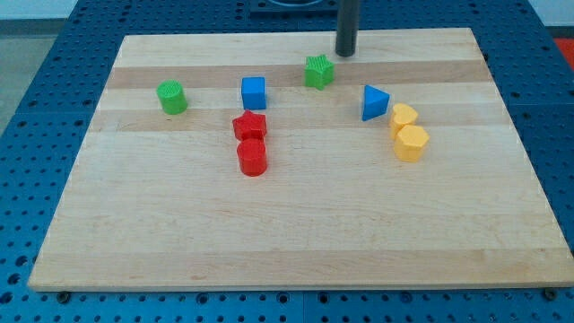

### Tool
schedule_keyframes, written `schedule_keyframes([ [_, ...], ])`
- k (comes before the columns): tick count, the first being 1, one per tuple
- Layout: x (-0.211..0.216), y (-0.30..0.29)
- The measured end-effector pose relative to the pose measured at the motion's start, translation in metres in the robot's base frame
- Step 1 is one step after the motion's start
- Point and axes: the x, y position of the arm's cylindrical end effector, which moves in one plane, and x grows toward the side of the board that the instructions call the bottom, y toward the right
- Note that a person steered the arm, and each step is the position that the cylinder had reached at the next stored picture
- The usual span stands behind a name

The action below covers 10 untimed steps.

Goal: Move the blue triangle to the bottom right of the green star

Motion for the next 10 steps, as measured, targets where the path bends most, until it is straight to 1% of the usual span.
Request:
schedule_keyframes([
  [1, -0.010, 0.024],
  [2, 0.009, 0.065],
  [4, 0.074, 0.065],
  [7, 0.186, 0.065],
  [8, 0.189, 0.061],
  [9, 0.181, 0.053],
  [10, 0.147, 0.045],
])
